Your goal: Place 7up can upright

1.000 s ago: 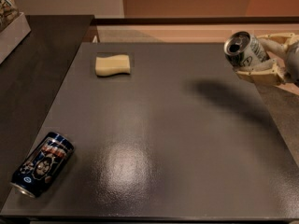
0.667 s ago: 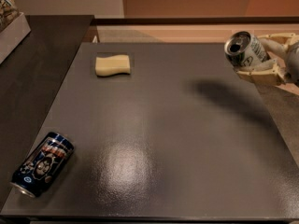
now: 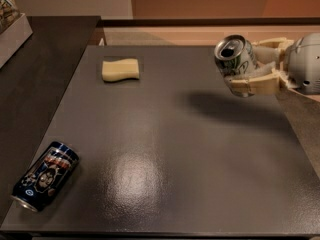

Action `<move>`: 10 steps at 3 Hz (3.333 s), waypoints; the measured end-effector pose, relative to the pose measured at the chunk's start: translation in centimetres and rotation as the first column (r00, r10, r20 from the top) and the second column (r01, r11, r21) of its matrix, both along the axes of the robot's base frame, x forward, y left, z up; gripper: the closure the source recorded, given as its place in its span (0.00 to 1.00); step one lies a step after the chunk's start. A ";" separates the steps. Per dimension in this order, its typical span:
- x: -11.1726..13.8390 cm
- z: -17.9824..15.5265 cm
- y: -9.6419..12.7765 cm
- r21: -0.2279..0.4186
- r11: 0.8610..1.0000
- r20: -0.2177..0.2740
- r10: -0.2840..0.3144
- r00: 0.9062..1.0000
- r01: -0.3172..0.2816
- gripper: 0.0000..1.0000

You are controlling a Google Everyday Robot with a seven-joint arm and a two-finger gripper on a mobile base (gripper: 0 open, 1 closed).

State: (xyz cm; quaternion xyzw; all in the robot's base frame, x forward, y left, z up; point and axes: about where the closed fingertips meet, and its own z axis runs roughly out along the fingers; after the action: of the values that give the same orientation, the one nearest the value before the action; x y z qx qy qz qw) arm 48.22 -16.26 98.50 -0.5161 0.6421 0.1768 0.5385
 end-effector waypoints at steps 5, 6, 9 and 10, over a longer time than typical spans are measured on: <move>-4.6 -3.5 9.6 0.438 0.892 -0.285 0.252 0.925 -0.109 1.00; -4.6 -5.1 10.1 0.476 0.878 -0.297 0.217 0.930 -0.052 1.00; -3.7 -7.6 9.8 0.563 0.823 -0.243 0.076 0.967 0.077 1.00; -3.6 -8.2 9.9 0.563 0.822 -0.228 0.056 0.972 0.085 0.82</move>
Offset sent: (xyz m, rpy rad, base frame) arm -0.0456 0.0984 -0.0564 0.4956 0.3987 0.1580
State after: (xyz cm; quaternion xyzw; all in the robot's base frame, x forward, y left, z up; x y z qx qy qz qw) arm 44.64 -6.39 90.28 -0.3025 0.6229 0.4160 0.5894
